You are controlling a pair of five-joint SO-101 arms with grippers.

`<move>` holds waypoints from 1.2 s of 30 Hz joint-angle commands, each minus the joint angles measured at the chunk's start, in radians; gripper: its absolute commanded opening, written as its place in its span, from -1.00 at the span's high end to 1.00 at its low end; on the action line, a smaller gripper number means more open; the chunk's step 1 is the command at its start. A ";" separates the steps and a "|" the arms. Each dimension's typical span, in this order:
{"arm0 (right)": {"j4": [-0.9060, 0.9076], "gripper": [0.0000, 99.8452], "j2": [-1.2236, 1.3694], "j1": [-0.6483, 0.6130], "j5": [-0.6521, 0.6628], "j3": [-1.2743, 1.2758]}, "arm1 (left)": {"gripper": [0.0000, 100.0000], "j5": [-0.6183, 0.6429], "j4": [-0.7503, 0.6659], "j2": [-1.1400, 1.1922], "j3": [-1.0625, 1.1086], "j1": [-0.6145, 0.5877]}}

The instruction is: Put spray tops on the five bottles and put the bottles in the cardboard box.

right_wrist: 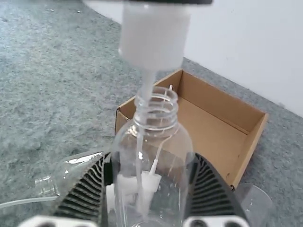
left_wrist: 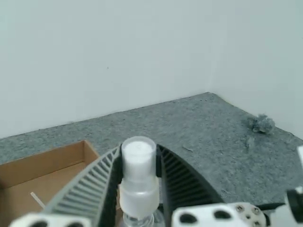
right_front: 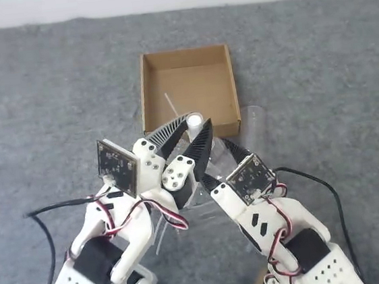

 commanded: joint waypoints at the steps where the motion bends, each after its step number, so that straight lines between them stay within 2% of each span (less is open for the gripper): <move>1: -0.019 0.91 -0.030 0.018 -0.011 -0.032 | 0.97 -0.055 -0.028 -0.002 -0.005 0.011; 31: -0.016 0.91 -0.030 0.016 -0.017 -0.129 | 0.97 -0.060 -0.035 -0.002 0.019 0.011; 36: 0.004 0.91 -0.030 0.016 -0.014 -0.129 | 0.81 -0.060 -0.081 -0.002 0.054 0.011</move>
